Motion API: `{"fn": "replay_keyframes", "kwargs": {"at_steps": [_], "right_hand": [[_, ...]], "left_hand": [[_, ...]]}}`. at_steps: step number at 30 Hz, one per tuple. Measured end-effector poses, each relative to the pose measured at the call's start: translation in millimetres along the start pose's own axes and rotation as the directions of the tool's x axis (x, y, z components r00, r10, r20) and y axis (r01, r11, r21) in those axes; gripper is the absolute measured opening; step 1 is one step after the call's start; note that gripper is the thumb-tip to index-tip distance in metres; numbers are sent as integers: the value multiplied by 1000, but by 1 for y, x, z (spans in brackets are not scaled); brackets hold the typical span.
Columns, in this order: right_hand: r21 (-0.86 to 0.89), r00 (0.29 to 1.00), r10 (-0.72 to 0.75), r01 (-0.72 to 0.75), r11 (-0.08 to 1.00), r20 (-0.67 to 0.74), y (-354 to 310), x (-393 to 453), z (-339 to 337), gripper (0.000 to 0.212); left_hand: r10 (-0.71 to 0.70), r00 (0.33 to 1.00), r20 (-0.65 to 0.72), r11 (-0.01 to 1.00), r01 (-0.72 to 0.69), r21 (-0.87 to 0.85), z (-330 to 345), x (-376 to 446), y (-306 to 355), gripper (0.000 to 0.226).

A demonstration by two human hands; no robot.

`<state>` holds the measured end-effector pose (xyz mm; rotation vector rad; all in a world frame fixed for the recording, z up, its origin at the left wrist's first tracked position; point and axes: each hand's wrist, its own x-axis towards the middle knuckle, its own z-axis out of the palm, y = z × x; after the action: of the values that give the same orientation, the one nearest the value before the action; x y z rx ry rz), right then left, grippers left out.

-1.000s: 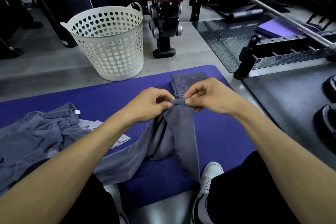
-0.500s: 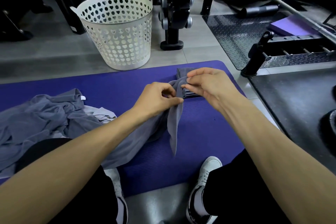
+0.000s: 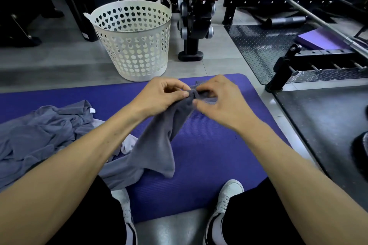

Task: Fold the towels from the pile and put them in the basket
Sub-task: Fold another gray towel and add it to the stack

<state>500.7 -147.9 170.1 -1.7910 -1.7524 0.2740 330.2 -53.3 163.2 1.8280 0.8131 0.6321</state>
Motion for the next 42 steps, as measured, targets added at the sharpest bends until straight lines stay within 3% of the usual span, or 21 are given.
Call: {"fn": "replay_keyframes", "kwargs": {"at_steps": [2, 7, 9, 13, 15, 17, 19, 23, 27, 30, 35, 37, 40, 42], "right_hand": [[-57, 996, -39, 43, 997, 79, 2, 1, 10, 27], [-107, 999, -47, 46, 993, -5, 2, 7, 11, 22], [-84, 998, 7, -12, 996, -60, 0, 8, 6, 22], [34, 970, 165, -161, 986, -179, 4, 9, -5, 21], [39, 957, 218, -214, 976, -191, 11, 7, -11, 19], [0, 952, 239, -244, 970, -190, 19, 6, -13, 21], [-35, 955, 245, -254, 967, -167, 24, 4, -14, 23], [-28, 995, 96, -97, 995, -28, 10, -1, -8, 20], [-6, 997, -41, 42, 999, 68, -3, -2, 8, 34], [-12, 995, -74, 75, 997, 67, -1, 1, 16, 36], [0, 996, -85, 85, 996, -25, -5, 5, 17, 11], [37, 993, -17, 21, 999, -113, -7, 7, 12, 10], [80, 972, 97, -82, 993, -212, -4, 10, 4, 16], [95, 961, 154, -135, 986, -231, 0, 10, 1, 17]], "left_hand": [[24, 998, 58, 999, -27, 47, -1, -5, 4, 15], [31, 998, 58, 999, -33, 35, -5, -7, 0, 8], [-4, 997, 76, 998, -1, 63, -7, -6, -7, 7], [-120, 987, 111, 940, 77, 333, -12, -4, -29, 26], [-207, 974, 96, 901, 151, 406, -17, -3, -35, 22], [-258, 961, 100, 889, 195, 415, -25, -3, -39, 9], [-208, 971, 117, 919, 153, 364, -31, -3, -36, 5], [-48, 985, 166, 968, 5, 251, -30, -9, -19, 9], [39, 980, 195, 968, -85, 237, -23, -15, -8, 15], [67, 981, 184, 973, -105, 204, -24, -17, -7, 9], [23, 987, 159, 987, -47, 152, -26, -19, -15, 13], [-50, 986, 158, 968, 9, 251, -29, -17, -23, 13], [-236, 960, 153, 797, 101, 596, -36, -14, -40, 22], [-328, 932, 155, 743, 153, 651, -40, -14, -50, 19]]}}
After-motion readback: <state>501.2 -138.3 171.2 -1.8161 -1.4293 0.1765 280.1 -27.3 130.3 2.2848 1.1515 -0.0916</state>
